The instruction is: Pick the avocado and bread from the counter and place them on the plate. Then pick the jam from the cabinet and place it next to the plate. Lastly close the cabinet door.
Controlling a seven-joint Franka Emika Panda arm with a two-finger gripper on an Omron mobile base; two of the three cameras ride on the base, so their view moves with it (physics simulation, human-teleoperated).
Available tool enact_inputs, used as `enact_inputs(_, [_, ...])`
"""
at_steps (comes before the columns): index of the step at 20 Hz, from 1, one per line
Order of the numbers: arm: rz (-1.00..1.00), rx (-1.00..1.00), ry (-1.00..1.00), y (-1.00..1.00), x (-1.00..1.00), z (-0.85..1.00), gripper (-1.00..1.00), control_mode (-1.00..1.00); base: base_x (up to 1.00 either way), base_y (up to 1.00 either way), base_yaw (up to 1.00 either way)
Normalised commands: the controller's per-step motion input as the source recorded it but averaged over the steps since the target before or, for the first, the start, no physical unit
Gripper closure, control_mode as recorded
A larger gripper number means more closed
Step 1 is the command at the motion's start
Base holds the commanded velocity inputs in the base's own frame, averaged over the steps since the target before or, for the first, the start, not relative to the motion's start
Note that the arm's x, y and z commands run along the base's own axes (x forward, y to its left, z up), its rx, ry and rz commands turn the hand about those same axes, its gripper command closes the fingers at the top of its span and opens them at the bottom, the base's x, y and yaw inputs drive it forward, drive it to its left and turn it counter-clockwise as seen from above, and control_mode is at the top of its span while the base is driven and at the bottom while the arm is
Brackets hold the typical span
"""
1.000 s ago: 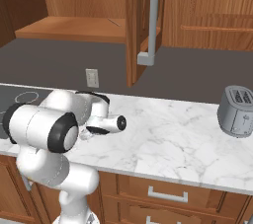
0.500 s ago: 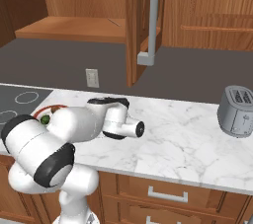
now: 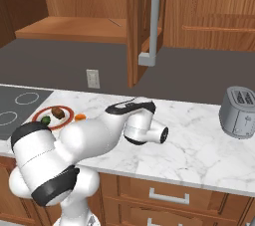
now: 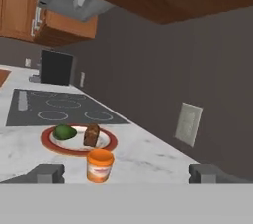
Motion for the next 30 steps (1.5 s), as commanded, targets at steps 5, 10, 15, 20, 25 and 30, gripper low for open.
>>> enact_inputs(5, [-0.02,0.12,-0.19,-0.61,-0.35,0.38,-1.0,-1.0,0.0,0.0,0.0])
enact_inputs(10, [-0.17,0.22,-0.05,-0.48,-0.55,0.44,-1.0,-1.0,0.0,0.0,0.0])
enact_inputs(15, [-0.17,0.25,0.01,-0.29,-0.64,0.53,-1.0,-1.0,0.0,0.0,0.0])
enact_inputs(20, [-0.15,0.24,0.03,-0.15,-0.78,0.57,-1.0,-1.0,0.0,0.0,0.0])
enact_inputs(25, [-0.12,0.16,0.03,-0.07,-0.82,0.52,-1.0,-1.0,0.0,0.0,0.0])
enact_inputs(30, [-0.11,0.07,0.03,0.0,-0.78,0.47,-1.0,-1.0,0.0,0.0,0.0])
